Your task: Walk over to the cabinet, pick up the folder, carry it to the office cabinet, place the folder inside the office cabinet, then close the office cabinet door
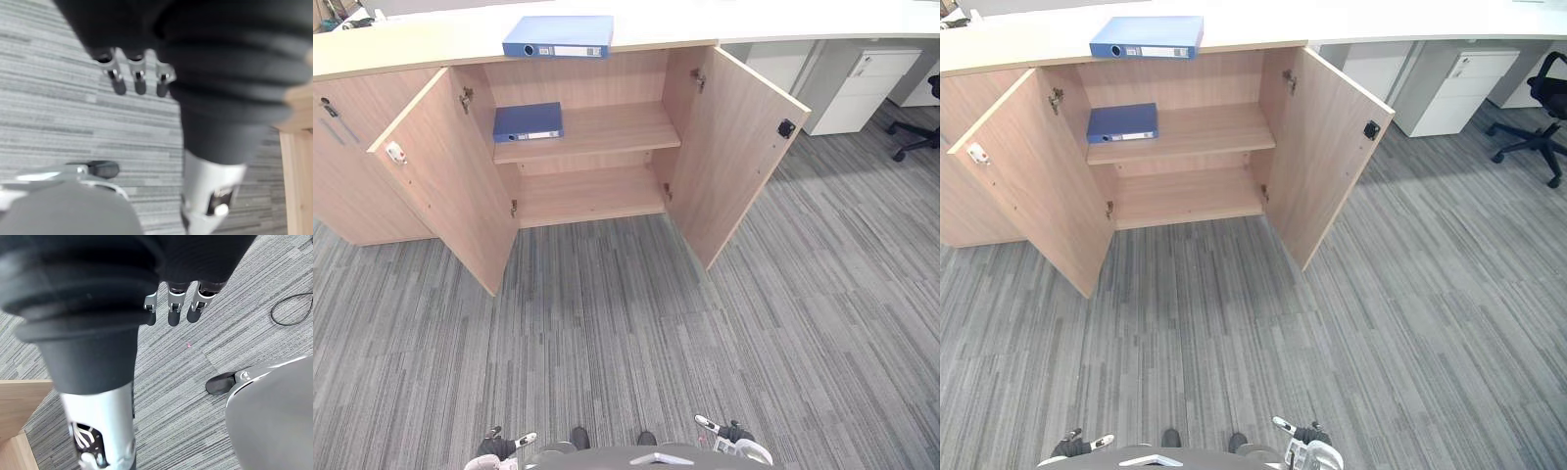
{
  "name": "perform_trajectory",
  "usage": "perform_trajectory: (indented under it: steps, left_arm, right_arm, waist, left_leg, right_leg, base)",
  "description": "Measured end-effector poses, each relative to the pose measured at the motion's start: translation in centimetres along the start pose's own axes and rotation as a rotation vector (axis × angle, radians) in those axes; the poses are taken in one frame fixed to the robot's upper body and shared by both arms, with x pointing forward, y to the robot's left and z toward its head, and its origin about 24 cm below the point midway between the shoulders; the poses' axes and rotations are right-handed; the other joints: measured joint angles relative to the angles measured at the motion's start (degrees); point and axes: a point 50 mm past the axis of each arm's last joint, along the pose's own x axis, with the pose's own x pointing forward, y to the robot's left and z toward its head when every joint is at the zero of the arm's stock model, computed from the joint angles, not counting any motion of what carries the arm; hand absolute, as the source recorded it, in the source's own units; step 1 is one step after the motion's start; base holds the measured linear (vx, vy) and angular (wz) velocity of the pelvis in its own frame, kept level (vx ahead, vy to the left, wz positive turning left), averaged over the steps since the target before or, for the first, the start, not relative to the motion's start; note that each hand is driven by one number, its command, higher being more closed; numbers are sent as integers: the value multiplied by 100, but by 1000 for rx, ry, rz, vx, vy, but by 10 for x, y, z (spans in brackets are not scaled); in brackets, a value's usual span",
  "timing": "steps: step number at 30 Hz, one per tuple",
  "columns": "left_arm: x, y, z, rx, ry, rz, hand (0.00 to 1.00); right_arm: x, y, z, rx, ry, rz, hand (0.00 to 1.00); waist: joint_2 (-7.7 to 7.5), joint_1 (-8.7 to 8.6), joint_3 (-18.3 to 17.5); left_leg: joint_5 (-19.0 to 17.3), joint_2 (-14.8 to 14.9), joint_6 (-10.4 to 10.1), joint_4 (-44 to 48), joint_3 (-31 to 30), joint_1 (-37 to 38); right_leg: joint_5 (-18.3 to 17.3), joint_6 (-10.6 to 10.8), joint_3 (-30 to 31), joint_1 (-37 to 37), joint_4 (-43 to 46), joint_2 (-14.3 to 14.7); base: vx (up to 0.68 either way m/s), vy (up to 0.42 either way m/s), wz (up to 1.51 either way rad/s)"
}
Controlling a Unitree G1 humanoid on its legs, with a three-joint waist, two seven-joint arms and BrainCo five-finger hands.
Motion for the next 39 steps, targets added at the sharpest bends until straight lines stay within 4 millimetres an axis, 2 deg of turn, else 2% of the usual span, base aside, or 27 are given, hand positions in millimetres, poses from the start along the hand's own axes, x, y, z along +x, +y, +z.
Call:
perform_trajectory:
  steps: [25,28,33,34,35,37,39]
  left_arm:
    - [1,3,6,61,-18,-4,0]
    - [2,3,10,65,-27,-5,0]
    - [3,3,14,78,-41,-6,0]
    - [3,3,15,83,-43,-8,0]
    - [3,2,16,85,-47,-10,0]
    - [3,2,17,88,-50,-12,0]
    - [3,0,19,93,-54,-15,0]
  right_arm:
    - [0,8,3,-59,-12,26,0]
    - [0,12,6,-70,-20,39,0]
    - [1,14,9,-70,-27,43,0]
    - [1,15,10,-70,-30,44,0]
    - [1,15,11,-67,-34,44,0]
    - [1,15,12,-68,-37,45,0]
    - [1,17,17,-68,-52,51,0]
  waist:
    - [-90,61,53]
    - [-109,109,81]
    - [-118,148,122]
    - [-111,145,129]
    - [-90,139,174]
    - [-86,130,193]
    - [-70,177,230]
  left_leg:
    - [-49,14,-2,-20,193,-26]
    - [-179,33,35,184,318,-246]
    - [-597,51,141,783,464,-602]
    - [-671,53,151,878,475,-650]
    - [-918,50,208,1169,493,-752]
    - [-1097,35,261,1346,490,-789]
    - [-1223,-5,285,1433,538,-663]
  right_leg:
    - [22,-12,125,-38,-104,19]
    - [39,1,235,-237,-67,16]
    - [-99,160,415,-461,85,-42]
    - [-157,174,428,-512,170,-55]
    - [-481,293,438,-720,695,-120]
    - [-739,456,406,-904,1235,-192]
    - [-994,617,151,-1407,2517,-345]
  base:
    - [-12,-4,-2]
    - [-23,-2,-21]
    - [35,16,-18]
    - [95,60,-12]
    - [88,67,-6]
    - [107,86,-2]
    - [185,146,-5]
